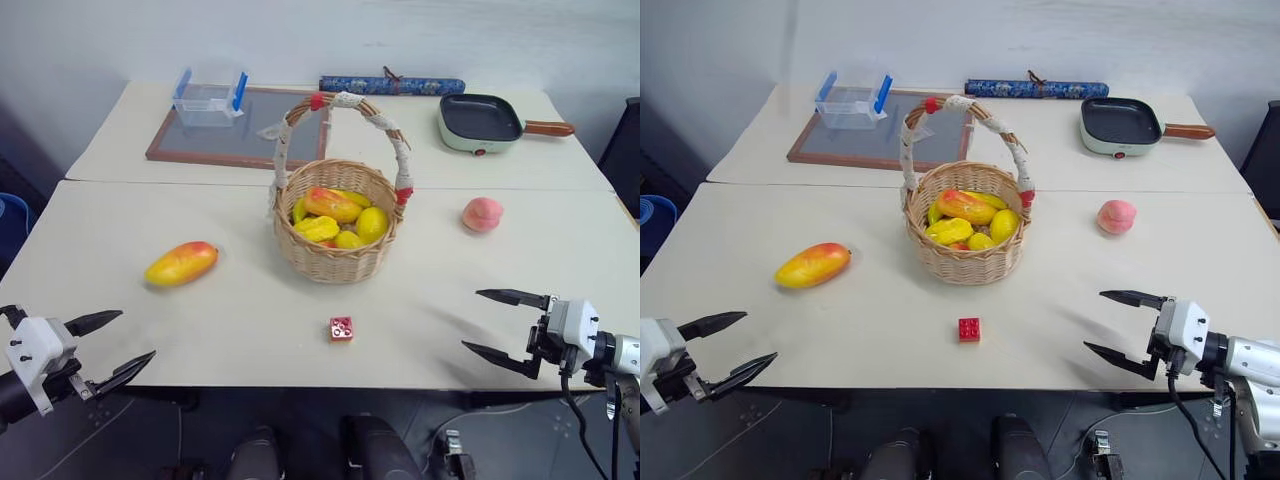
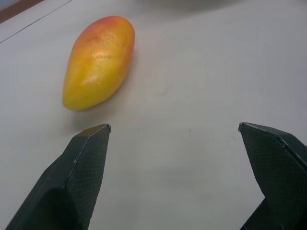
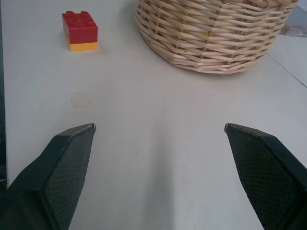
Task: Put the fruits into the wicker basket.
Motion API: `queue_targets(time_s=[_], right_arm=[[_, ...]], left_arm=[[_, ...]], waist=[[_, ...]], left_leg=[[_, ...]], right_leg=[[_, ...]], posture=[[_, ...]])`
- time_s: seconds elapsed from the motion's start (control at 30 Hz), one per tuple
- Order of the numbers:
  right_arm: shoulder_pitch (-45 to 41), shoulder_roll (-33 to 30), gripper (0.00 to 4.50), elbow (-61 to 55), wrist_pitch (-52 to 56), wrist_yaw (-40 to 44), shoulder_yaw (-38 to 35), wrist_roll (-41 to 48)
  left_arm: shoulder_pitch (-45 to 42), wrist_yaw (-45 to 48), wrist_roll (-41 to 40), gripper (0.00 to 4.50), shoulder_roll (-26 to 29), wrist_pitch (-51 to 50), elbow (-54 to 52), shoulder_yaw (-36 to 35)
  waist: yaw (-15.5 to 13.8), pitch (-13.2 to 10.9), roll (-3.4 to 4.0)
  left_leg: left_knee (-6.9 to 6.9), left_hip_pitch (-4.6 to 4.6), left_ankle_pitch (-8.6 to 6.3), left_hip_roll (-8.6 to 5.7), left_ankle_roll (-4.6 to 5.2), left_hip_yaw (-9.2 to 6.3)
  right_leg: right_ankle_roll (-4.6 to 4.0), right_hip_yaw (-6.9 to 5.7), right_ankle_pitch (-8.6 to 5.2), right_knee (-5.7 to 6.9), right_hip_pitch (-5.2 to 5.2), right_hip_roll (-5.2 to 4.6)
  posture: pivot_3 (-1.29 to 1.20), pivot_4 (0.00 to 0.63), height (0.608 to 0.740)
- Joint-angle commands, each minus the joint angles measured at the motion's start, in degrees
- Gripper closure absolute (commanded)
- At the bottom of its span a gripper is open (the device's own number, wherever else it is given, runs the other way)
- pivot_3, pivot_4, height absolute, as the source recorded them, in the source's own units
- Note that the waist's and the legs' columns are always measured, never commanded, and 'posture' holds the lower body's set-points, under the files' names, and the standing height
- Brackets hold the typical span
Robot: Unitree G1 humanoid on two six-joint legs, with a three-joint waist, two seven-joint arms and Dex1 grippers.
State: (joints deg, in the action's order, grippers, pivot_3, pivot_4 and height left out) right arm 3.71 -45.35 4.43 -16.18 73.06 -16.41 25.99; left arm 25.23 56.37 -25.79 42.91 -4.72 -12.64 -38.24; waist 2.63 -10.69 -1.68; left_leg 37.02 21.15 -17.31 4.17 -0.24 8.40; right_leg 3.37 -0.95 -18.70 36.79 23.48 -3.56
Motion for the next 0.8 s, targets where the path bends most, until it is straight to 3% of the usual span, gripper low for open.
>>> queue_targets(time_s=[0.03,0.27,0.4,0.53,0.7,0.8], right_arm=[[1.44,0.11,0.02,-2.26,-0.09,0.24,-0.83,1.11],[0.75,0.24,0.02,-2.36,0.4,-0.1,-0.14,1.16],[-1.55,-0.1,0.02,-11.02,11.94,-3.46,2.79,5.29],[-11.11,0.14,0.02,-22.85,25.36,-6.05,14.18,5.91],[-18.76,2.97,0.02,-22.38,32.08,-7.94,26.65,-1.69],[-23.22,6.51,0.02,-17.64,30.91,-9.41,32.85,-8.65]], left_arm=[[0.0,-0.12,-0.84,0.0,-0.22,0.52,-1.47,-0.9],[1.18,2.13,-6.82,0.0,0.88,-7.55,-5.26,-0.07],[0.92,2.4,-6.15,0.0,2.61,-9.71,-5.56,-0.58],[-2.21,6.17,-9.87,0.0,5.54,-13.07,-12.28,5.12],[-10.2,4.65,-11.15,0.0,4.92,-15.55,-16.37,14.36],[-13.27,4.63,-9.17,0.0,4.56,-14.39,-16.5,18.77]], waist=[[0.05,0.0,0.0],[0.48,0.0,-0.01],[0.76,-0.01,0.03],[1.23,-0.01,0.04],[0.0,0.02,0.01],[0.24,0.02,0.01]], left_leg=[[0.0,0.0,0.0,0.01,0.0,0.0],[0.07,-0.04,0.01,-0.02,0.01,0.0],[0.04,-0.05,0.04,0.0,-0.03,0.0],[0.06,-0.05,0.08,0.04,-0.16,-0.03],[0.05,0.06,0.09,0.01,-0.21,-0.16],[0.05,0.12,0.11,0.01,-0.36,-0.05]], right_leg=[[0.0,-0.01,0.0,0.0,0.0,0.01],[0.03,0.02,0.02,0.05,-0.05,-0.01],[0.0,0.02,0.0,0.11,0.0,0.01],[-0.04,0.01,-0.02,0.28,0.07,0.02],[-0.1,-0.1,-0.05,0.14,0.05,-0.01],[-0.11,-0.1,-0.06,0.12,0.13,-0.01]], posture=[[0.0,0.15,0.74],[0.0,0.15,0.74],[0.0,0.15,0.74],[0.0,0.15,0.74],[0.0,0.15,0.74],[0.0,0.15,0.74]])
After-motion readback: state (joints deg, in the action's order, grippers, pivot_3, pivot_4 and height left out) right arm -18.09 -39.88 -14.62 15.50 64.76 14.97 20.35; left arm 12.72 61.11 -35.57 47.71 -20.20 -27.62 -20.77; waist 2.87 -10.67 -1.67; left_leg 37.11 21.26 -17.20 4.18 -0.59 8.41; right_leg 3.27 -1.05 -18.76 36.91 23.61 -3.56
